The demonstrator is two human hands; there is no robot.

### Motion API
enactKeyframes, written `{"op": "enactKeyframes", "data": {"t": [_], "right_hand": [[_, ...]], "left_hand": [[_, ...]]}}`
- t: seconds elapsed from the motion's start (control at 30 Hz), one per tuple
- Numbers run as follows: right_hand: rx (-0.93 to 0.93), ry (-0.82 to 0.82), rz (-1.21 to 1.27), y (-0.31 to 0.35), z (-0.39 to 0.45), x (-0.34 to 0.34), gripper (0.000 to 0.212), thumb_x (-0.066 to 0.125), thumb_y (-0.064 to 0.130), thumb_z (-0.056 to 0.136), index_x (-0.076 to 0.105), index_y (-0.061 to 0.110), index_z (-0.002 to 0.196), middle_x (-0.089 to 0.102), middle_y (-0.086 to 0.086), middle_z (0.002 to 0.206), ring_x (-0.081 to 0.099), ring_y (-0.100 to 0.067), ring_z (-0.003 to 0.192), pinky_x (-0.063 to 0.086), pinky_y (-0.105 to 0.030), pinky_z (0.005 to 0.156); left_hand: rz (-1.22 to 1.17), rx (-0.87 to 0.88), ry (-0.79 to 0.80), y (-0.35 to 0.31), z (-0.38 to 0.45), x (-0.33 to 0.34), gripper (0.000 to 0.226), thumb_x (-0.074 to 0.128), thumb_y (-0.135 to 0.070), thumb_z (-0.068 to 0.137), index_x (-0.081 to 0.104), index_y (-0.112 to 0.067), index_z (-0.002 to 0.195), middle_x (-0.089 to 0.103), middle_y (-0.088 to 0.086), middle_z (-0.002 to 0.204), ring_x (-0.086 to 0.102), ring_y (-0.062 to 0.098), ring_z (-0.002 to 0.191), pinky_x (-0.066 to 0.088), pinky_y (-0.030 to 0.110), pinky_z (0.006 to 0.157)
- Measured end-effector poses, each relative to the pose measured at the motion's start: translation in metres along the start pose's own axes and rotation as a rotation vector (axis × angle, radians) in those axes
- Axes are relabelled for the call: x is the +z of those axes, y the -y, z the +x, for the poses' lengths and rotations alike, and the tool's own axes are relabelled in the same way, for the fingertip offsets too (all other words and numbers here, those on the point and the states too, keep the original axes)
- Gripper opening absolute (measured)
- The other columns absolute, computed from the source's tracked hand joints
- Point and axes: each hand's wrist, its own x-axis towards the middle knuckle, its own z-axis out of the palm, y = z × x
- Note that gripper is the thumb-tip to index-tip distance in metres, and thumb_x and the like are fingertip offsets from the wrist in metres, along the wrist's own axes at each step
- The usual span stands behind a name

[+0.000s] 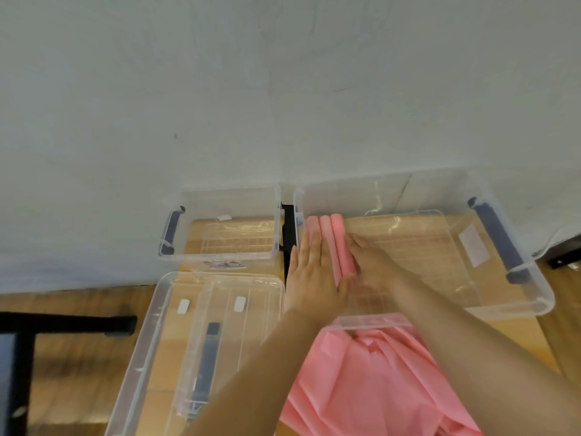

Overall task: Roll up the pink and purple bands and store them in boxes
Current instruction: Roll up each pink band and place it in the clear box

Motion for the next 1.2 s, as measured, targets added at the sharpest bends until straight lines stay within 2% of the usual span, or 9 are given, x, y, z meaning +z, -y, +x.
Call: {"op": "enactKeyframes", "data": {"t": [0.27,0.37,0.47,0.6,0.73,0.83,1.0,1.1,1.2], "right_hand": [[-0.007,0.077,-0.023,-0.006,-0.002,-0.003,0.084,0.057,0.027,0.09,-0.003,0.019,0.148,-0.005,0.005,0.156,0.003,-0.018,0.144,0.011,-0.038,0.117],[-0.066,0.019,-0.023,-0.009,-0.007,-0.006,0.097,0.067,0.045,0.074,0.008,0.028,0.148,0.007,0.005,0.156,0.012,-0.016,0.143,0.021,-0.04,0.115],[-0.067,-0.064,0.083,0.0,-0.038,-0.023,0.076,0.062,0.02,0.086,0.016,0.026,0.146,0.01,0.013,0.149,0.013,-0.008,0.139,0.018,-0.032,0.116],[-0.145,-0.413,0.292,0.01,-0.123,-0.039,0.055,0.061,0.007,0.087,0.041,0.012,0.138,0.036,0.012,0.138,0.03,-0.002,0.131,0.021,-0.017,0.108],[-0.239,-0.81,0.35,0.016,-0.221,-0.005,0.021,0.056,0.01,0.084,0.067,0.013,0.101,0.062,0.01,0.099,0.056,0.002,0.093,0.041,-0.007,0.083],[-0.173,-0.648,0.279,0.01,-0.243,0.04,0.019,0.057,0.019,0.078,0.071,0.016,0.091,0.067,0.009,0.09,0.058,0.001,0.08,0.042,-0.008,0.076],[-0.069,-0.436,0.171,-0.006,-0.21,0.107,0.034,0.067,0.024,0.081,0.066,0.011,0.112,0.067,-0.004,0.111,0.062,-0.018,0.102,0.039,-0.018,0.091],[0.09,-0.433,0.12,-0.001,-0.19,0.123,0.05,0.069,0.035,0.079,0.059,0.009,0.12,0.064,-0.007,0.117,0.059,-0.022,0.108,0.042,-0.029,0.093],[0.143,-0.504,0.046,0.007,-0.188,0.13,0.043,0.067,0.039,0.079,0.065,0.007,0.107,0.067,-0.01,0.108,0.06,-0.025,0.103,0.045,-0.031,0.086]], "left_hand": [[0.023,0.0,0.013,0.0,0.0,0.0,0.095,-0.016,-0.06,0.067,-0.012,-0.005,0.144,-0.016,0.011,0.154,-0.033,0.017,0.128,-0.015,0.037,0.112],[0.082,-0.002,0.047,0.001,0.002,0.0,0.09,-0.015,-0.059,0.072,-0.013,-0.006,0.145,-0.018,0.01,0.154,-0.031,0.016,0.131,-0.015,0.037,0.112],[0.049,0.008,0.027,0.002,-0.01,-0.001,0.093,-0.018,-0.062,0.072,-0.005,-0.008,0.147,-0.012,0.01,0.155,-0.019,0.02,0.14,-0.014,0.036,0.112],[-0.056,0.133,-0.252,-0.013,-0.082,0.013,0.068,0.006,-0.05,0.096,0.031,-0.006,0.141,0.027,0.014,0.15,0.02,0.03,0.14,0.005,0.039,0.114],[-0.125,0.288,-0.282,-0.034,-0.158,0.059,0.052,0.034,-0.036,0.094,0.035,-0.008,0.138,0.031,0.011,0.148,0.019,0.026,0.139,0.012,0.042,0.112],[-0.037,0.317,-0.166,-0.036,-0.169,0.098,0.063,0.039,-0.041,0.088,0.032,-0.007,0.14,0.032,0.014,0.148,0.018,0.028,0.139,0.015,0.044,0.108],[0.092,0.318,-0.159,-0.024,-0.152,0.156,0.068,0.035,-0.052,0.08,0.052,-0.007,0.128,0.052,0.014,0.133,0.049,0.031,0.124,0.023,0.043,0.106],[0.042,0.33,-0.219,-0.026,-0.147,0.161,0.061,0.036,-0.046,0.076,0.065,-0.009,0.115,0.061,0.01,0.123,0.057,0.027,0.115,0.045,0.046,0.094],[-0.078,0.308,-0.342,-0.016,-0.143,0.157,0.05,0.037,-0.034,0.079,0.066,-0.005,0.109,0.063,0.013,0.119,0.059,0.03,0.112,0.043,0.051,0.091]]}}
